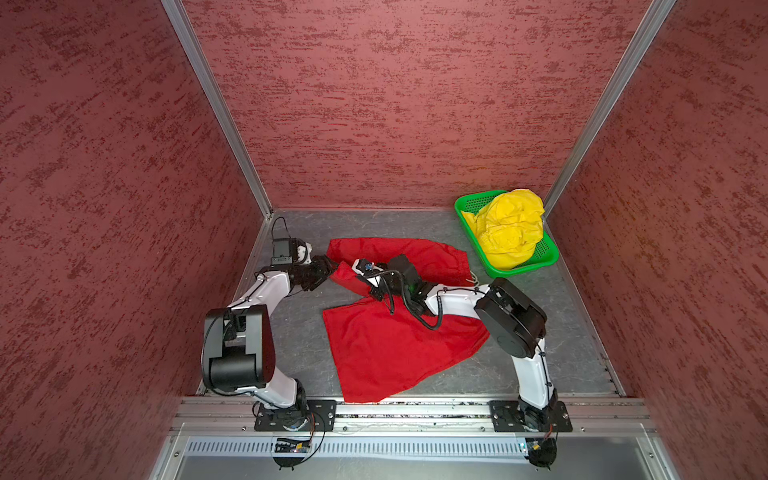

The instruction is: Fold and stack the shorts

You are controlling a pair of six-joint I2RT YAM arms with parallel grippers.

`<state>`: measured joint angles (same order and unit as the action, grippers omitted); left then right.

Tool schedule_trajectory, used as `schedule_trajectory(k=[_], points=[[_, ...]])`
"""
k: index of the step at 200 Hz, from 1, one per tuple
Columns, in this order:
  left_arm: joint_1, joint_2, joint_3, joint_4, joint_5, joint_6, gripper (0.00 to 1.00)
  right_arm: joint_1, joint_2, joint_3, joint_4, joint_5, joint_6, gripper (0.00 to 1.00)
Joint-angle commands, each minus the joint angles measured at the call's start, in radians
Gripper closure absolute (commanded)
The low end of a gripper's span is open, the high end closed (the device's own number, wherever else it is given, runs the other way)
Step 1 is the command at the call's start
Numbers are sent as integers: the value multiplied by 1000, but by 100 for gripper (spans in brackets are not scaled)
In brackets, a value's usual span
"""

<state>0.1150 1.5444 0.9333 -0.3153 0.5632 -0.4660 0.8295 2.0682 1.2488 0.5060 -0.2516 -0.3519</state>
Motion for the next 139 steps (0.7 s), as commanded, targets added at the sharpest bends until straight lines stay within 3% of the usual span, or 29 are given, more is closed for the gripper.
schedule_trajectory(k=[1,57,139], points=[[18,-50,0,47,-7,-3,31,2,-24,-8,37,-38,-36,98],[26,-18,-2,68,59,-12,30,16,-10,-6,32,-54,-59,98],[-55,70,53,60,117,9,37,30,15,27,-5,-57,-77,98]])
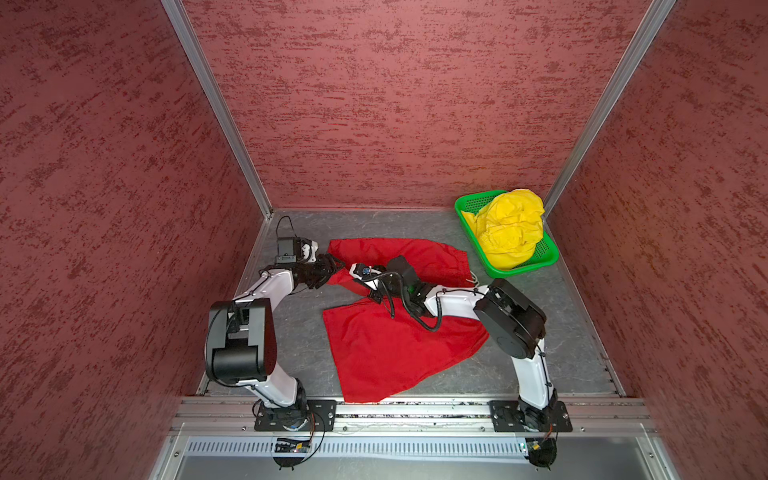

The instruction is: Fold and stack the shorts

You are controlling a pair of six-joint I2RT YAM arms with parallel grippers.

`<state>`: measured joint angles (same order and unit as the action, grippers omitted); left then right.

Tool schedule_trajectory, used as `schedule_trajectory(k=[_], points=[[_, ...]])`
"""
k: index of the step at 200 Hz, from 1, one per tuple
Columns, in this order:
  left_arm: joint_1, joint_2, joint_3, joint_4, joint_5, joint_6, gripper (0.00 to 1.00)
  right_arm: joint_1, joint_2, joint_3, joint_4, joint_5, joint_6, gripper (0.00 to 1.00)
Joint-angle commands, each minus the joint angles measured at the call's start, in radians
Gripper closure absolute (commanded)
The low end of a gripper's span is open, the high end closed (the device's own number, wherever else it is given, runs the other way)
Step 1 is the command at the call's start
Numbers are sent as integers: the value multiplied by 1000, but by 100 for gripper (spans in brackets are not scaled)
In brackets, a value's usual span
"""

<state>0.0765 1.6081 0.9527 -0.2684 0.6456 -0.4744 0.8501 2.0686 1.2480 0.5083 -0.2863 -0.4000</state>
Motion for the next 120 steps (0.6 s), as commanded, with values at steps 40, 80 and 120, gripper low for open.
schedule_trajectory(k=[40,80,120], points=[[-21,1,40,5,51,32,42,16,27,45,-39,-32,-48,98],[-23,1,40,-18,63,41,68,17,35,61,-60,-20,-46,97],[-12,-69,3,-21,21,51,100,13,8,53,-62,10,43,70]])
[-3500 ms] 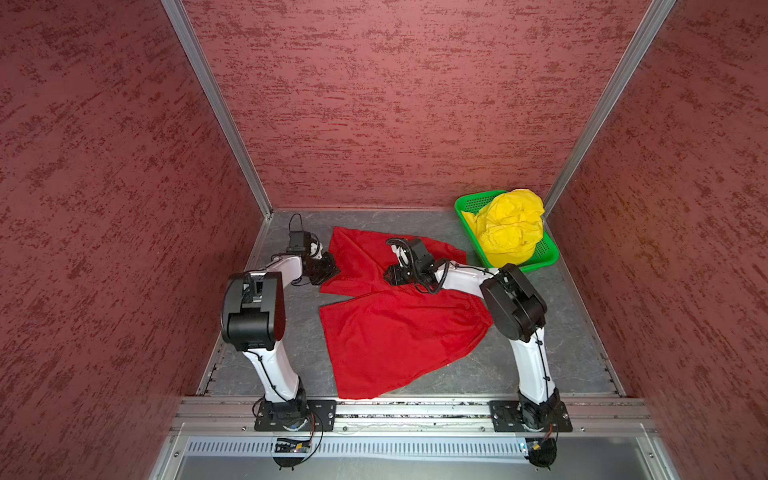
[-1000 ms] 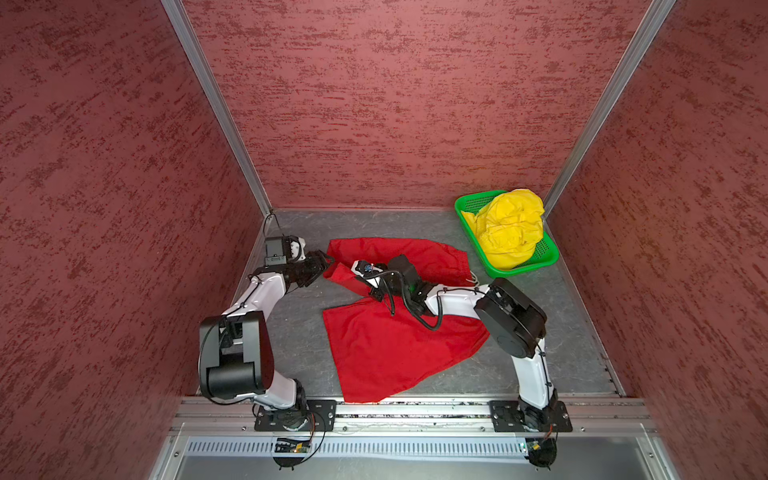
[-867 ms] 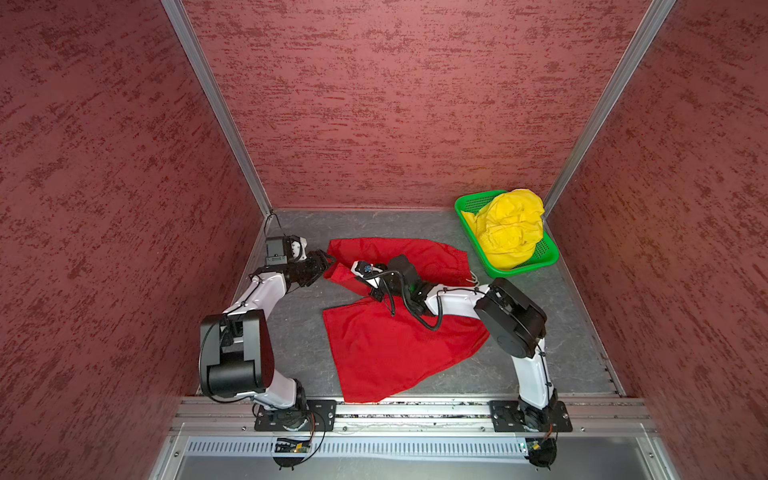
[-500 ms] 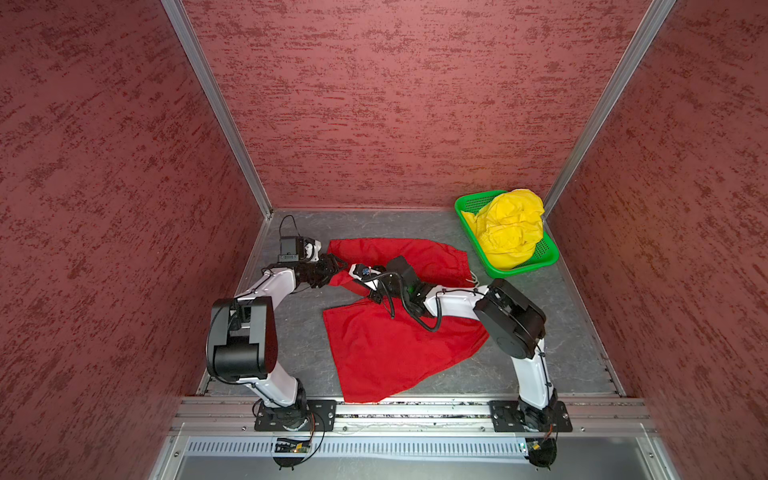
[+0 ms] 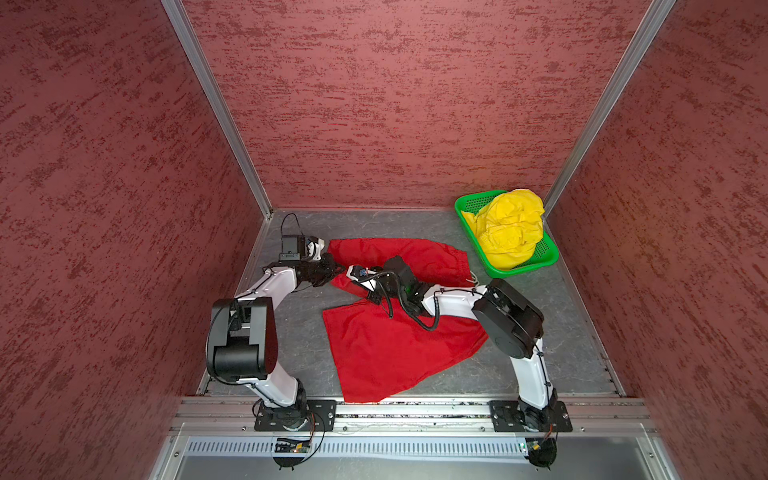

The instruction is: Fold and stack the shorts

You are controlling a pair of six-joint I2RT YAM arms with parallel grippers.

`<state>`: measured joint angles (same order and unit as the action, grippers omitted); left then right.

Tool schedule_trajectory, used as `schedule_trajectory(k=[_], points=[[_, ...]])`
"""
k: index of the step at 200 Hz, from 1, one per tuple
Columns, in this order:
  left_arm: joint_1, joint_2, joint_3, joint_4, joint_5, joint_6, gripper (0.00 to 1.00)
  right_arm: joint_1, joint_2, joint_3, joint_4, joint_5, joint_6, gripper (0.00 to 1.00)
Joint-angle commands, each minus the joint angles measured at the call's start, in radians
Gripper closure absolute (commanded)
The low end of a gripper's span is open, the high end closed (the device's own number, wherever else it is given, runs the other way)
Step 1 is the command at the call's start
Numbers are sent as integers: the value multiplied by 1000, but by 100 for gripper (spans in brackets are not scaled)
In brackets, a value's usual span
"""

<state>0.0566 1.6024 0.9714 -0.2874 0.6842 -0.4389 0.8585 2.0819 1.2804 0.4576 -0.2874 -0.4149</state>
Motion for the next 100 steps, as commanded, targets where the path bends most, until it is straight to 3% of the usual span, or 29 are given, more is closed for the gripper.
schedule_trajectory(k=[1,20,57,100], points=[[9,-65,-17,-2,-19,16,100,5,-7,20,-12,12,65,69],[15,-93,-42,-6,-59,24,100,-17,-41,30,-57,4,195,58],[15,-122,-89,-1,-95,32,100,-101,-62,63,-77,-133,524,49],[5,-158,-124,-7,-146,36,100,-122,65,238,-278,-24,623,50]])
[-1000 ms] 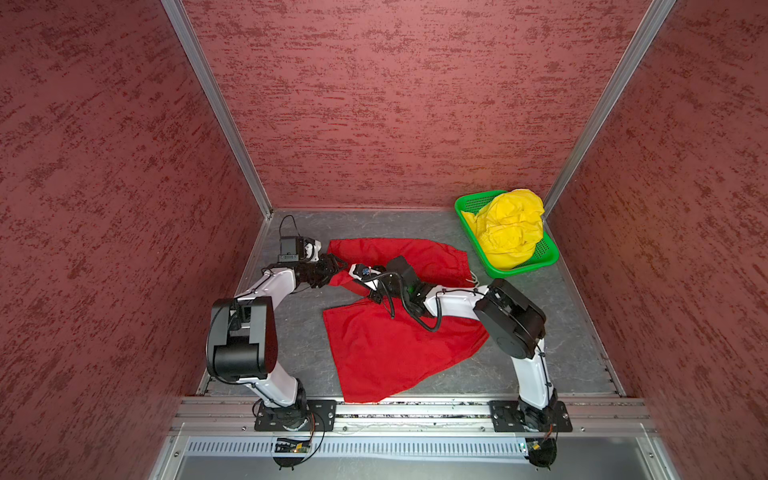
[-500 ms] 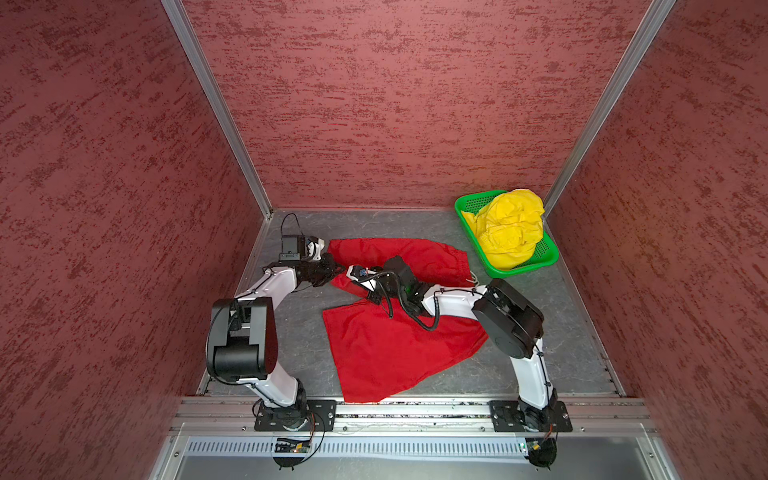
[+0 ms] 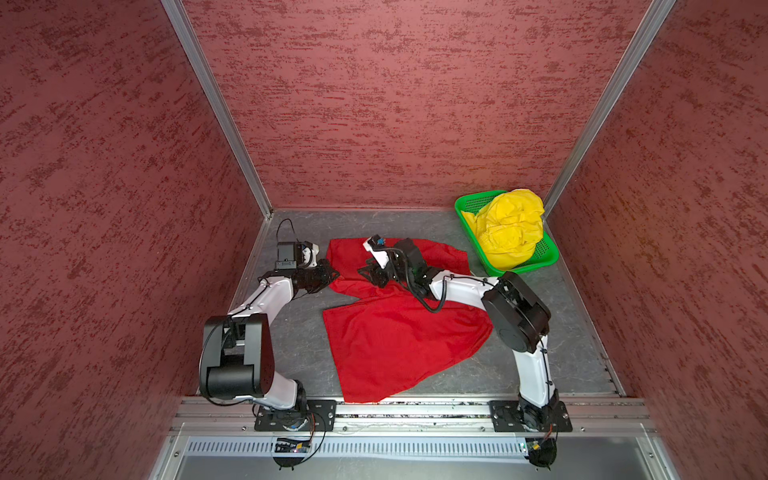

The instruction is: Fold and stack the shorts

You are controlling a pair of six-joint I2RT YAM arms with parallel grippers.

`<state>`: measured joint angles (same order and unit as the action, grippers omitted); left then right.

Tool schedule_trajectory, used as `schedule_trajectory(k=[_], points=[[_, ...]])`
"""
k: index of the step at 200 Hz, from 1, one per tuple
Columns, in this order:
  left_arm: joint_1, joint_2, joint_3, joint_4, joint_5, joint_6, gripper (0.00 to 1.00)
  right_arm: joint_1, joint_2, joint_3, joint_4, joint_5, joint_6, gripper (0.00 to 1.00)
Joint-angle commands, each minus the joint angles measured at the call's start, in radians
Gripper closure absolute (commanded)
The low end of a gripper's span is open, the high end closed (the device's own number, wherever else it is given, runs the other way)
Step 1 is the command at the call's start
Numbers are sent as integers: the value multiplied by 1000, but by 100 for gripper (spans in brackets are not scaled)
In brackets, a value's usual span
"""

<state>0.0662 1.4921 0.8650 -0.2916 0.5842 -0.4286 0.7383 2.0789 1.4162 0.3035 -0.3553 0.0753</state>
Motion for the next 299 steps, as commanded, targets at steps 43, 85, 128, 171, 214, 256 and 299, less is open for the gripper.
schedule_trajectory(k=[43,85,128,171,214,256,299], points=[[-25,-117,-73,16,-99,30,100,-26,271,358,-348,141,213,53],[-35,-126,-106,33,-135,37,100,-50,448,591,-542,198,266,53],[-33,-126,-95,3,-229,51,99,-104,622,846,-754,252,303,53],[-10,-98,-70,-40,-376,71,91,-151,677,1016,-818,292,315,53],[8,-25,6,-87,-370,47,55,-173,660,1054,-808,253,320,51],[-81,-83,42,-96,-356,36,50,-172,483,931,-774,199,280,48],[-161,38,140,-81,-347,21,60,-172,140,438,-555,159,265,48]])
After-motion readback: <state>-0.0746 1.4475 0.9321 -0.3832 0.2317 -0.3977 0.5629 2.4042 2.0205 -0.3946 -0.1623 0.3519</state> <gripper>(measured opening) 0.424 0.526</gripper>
